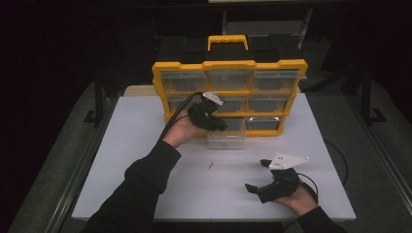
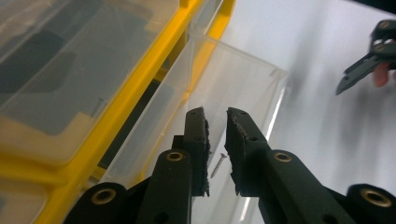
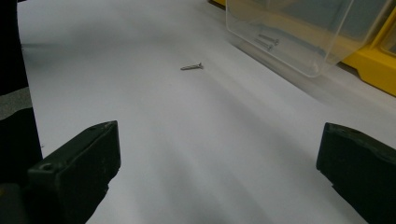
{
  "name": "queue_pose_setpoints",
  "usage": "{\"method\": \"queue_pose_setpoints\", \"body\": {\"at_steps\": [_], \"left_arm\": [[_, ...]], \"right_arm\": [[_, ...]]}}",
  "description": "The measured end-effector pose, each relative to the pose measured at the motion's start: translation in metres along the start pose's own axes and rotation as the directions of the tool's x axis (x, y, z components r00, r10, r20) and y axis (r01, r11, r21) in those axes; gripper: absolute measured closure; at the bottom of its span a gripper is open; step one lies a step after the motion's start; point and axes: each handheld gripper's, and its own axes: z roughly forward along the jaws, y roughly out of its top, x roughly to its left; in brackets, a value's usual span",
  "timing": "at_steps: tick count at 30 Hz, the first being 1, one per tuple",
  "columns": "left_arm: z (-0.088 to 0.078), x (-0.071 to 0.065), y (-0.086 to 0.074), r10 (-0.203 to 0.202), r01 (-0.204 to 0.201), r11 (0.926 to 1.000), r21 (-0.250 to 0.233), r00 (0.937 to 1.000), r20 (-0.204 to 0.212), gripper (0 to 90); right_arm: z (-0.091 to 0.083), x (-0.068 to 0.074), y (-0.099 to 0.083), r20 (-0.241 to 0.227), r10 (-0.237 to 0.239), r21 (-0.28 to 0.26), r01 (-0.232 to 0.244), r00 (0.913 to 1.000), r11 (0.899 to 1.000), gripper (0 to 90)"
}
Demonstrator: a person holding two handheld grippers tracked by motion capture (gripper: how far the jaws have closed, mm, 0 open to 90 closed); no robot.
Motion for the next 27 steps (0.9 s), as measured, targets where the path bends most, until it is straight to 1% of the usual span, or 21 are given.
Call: {"method": "queue_pose_setpoints", "body": {"at_steps": [2,4,6,9,12,13,18,21,27], "left_arm": [[-0.006,-0.001,0.000,0.006,-0.006,1.0000,0.002,0.9999,-0.009,75.6],[-0.013,-0.003,-0.001,-0.001,0.001,1.0000,-0.004,0.9999,-0.010,73.5],[-0.020,-0.004,-0.002,-0.001,0.001,1.0000,-0.006,0.9998,-0.022,70.1],[-0.028,-0.007,-0.006,-0.019,0.019,0.9997,-0.018,0.9994,-0.030,66.2],[-0.033,-0.008,-0.009,-0.023,0.022,0.9996,-0.021,0.9990,-0.040,60.9],[-0.037,-0.009,-0.013,-0.028,0.026,0.9993,-0.027,0.9985,-0.047,60.9],[-0.046,-0.009,-0.025,-0.041,0.038,0.9981,-0.049,0.9975,-0.058,50.7],[-0.052,-0.010,-0.031,-0.051,0.047,0.9971,-0.061,0.9963,-0.069,47.2],[-0.059,-0.010,-0.043,-0.062,0.057,0.9966,-0.060,0.9942,-0.088,39.2]], "right_arm": [[0.000,0.000,0.000,0.001,0.001,0.000,-0.001,1.0000,1.000,0.0],[0.000,0.000,0.000,0.000,-0.001,0.004,0.001,1.0000,1.000,0.0],[0.001,0.000,0.000,-0.001,-0.002,0.003,0.002,1.0000,1.000,0.0],[0.001,0.000,0.000,0.001,0.000,0.002,0.000,1.0000,1.000,0.0],[0.000,0.000,0.000,0.001,0.000,0.002,0.000,1.0000,1.000,0.0],[0.001,0.000,0.000,0.001,0.000,0.001,0.000,1.0000,1.000,0.0],[0.001,0.001,0.000,0.003,-0.003,0.004,0.003,1.0000,1.000,0.0],[0.001,0.001,0.000,0.004,-0.003,0.005,0.003,1.0000,1.000,0.0],[0.001,0.000,0.000,0.004,-0.001,0.007,0.001,1.0000,1.000,0.0]]}}
